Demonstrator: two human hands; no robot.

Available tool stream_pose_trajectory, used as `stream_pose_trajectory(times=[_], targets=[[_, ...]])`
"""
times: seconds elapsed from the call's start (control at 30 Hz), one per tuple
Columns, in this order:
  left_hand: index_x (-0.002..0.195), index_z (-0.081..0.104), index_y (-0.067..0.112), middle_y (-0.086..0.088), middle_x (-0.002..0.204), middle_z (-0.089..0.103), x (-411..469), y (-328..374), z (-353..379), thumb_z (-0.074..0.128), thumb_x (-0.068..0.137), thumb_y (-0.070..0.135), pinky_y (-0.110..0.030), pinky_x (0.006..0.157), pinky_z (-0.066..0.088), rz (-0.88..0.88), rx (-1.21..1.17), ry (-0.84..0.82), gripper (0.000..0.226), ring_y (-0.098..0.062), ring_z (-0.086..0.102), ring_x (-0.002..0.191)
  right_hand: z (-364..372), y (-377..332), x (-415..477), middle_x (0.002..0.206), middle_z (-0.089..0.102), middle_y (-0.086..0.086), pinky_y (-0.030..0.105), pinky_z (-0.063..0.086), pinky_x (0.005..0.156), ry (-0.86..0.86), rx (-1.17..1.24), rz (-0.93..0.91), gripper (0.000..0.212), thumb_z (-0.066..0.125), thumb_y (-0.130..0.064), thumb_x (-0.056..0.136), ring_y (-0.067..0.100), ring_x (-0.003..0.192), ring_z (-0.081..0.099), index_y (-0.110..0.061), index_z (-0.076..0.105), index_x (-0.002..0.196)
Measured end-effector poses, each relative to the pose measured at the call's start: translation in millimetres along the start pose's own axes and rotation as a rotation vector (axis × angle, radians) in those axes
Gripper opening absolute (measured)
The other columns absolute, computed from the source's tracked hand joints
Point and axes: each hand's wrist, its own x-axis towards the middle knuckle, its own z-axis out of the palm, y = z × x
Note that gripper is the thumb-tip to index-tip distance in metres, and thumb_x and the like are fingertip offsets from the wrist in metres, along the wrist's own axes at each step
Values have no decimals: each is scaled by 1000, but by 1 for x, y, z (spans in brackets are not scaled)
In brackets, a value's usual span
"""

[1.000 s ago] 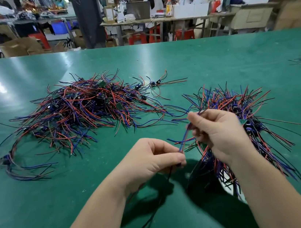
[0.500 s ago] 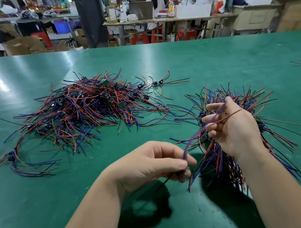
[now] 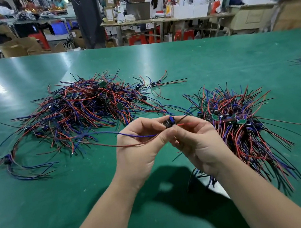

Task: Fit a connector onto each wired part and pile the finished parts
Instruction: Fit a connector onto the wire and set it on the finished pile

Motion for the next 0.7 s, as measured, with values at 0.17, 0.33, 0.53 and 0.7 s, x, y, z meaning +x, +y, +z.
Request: stream_pose_trajectory(times=[0.17,0.33,0.53,0.7], targets=[[110,60,-13,-10,110,61,7,11,-9,55,86,-16,-9,77,49,54,493,-325,25,-8,57,105,0,-6,2,72,71,5,14,52,55,45,148,36,15,66,-8,63,8,59,65,-14,77,72],[114,67,3,-10,126,62,1,11,-15,57,85,-14,-10,86,46,292,985,-277,35,-6,56,117,-2,-16,2,63,67,-1,14,50,53,99,98,-11,14,75,-18,50,6,51,58,-16,75,64],[92,72,22,1,81,74,1,5,-3,60,91,34,-27,55,57,-39,378,105,17,-14,70,64,-13,-24,0,53,60,2,14,43,39,98,-30,9,13,64,-10,65,9,39,53,-17,68,55],[73,75,9,-8,70,73,-4,6,8,78,62,27,-24,53,54,-422,195,-75,21,-15,66,54,-13,-14,0,56,63,4,17,45,44,23,-224,33,4,72,-18,58,10,45,55,-14,72,60]])
